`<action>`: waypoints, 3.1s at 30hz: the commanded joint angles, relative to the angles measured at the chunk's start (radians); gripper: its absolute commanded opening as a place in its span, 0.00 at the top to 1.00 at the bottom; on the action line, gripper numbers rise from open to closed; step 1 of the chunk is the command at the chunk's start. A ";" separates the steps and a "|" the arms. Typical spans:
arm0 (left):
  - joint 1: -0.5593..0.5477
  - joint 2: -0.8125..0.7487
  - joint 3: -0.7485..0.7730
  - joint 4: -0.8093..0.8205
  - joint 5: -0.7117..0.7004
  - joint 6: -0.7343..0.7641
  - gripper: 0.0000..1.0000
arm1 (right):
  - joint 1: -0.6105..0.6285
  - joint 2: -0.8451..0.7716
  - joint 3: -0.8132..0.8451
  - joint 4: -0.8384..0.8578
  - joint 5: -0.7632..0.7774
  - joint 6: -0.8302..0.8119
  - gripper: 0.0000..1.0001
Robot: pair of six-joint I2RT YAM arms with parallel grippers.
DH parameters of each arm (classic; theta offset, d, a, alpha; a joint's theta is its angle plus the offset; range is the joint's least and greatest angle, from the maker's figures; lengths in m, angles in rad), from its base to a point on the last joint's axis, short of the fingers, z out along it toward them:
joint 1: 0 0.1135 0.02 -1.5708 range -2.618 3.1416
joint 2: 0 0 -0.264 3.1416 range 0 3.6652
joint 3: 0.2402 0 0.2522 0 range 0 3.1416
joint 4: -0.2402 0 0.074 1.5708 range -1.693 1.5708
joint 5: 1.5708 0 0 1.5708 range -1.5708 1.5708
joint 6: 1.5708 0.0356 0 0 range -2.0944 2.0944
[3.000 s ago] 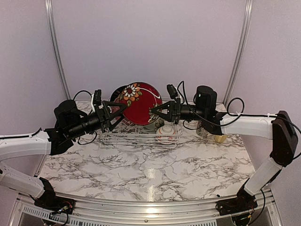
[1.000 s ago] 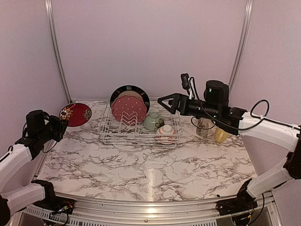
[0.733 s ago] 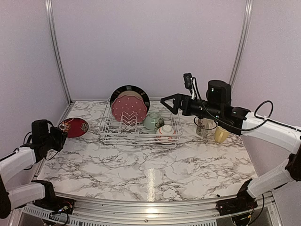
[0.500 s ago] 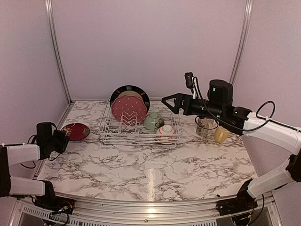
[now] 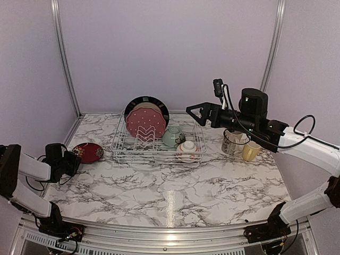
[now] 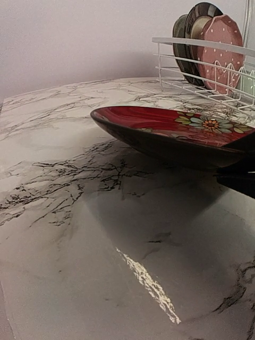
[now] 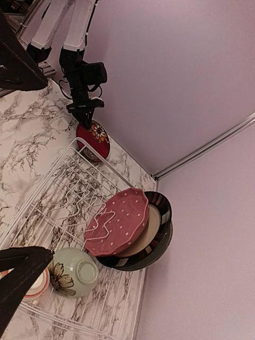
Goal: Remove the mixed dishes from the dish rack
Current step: Place the plate at the corner of the board, then grab the plate from the corner of the board.
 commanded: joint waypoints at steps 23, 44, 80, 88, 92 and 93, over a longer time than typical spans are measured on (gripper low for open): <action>0.035 -0.151 0.013 -0.285 -0.084 0.082 0.16 | -0.013 0.019 -0.013 0.022 -0.031 0.004 0.02; -0.001 -0.672 0.134 -0.674 0.075 0.217 0.01 | -0.002 0.416 0.273 -0.103 0.096 -0.401 0.06; -0.310 -0.754 0.123 -0.552 0.116 0.078 0.01 | -0.044 1.110 0.958 -0.106 -0.039 -0.844 0.30; -0.335 -0.756 0.129 -0.561 0.089 0.073 0.01 | -0.042 1.146 1.000 -0.102 -0.082 -0.848 0.44; -0.354 -0.763 0.122 -0.549 0.075 0.059 0.01 | -0.042 1.175 1.039 -0.114 -0.104 -0.852 0.52; -0.357 -0.765 0.125 -0.552 0.071 0.061 0.01 | -0.043 1.184 1.051 -0.119 -0.104 -0.853 0.55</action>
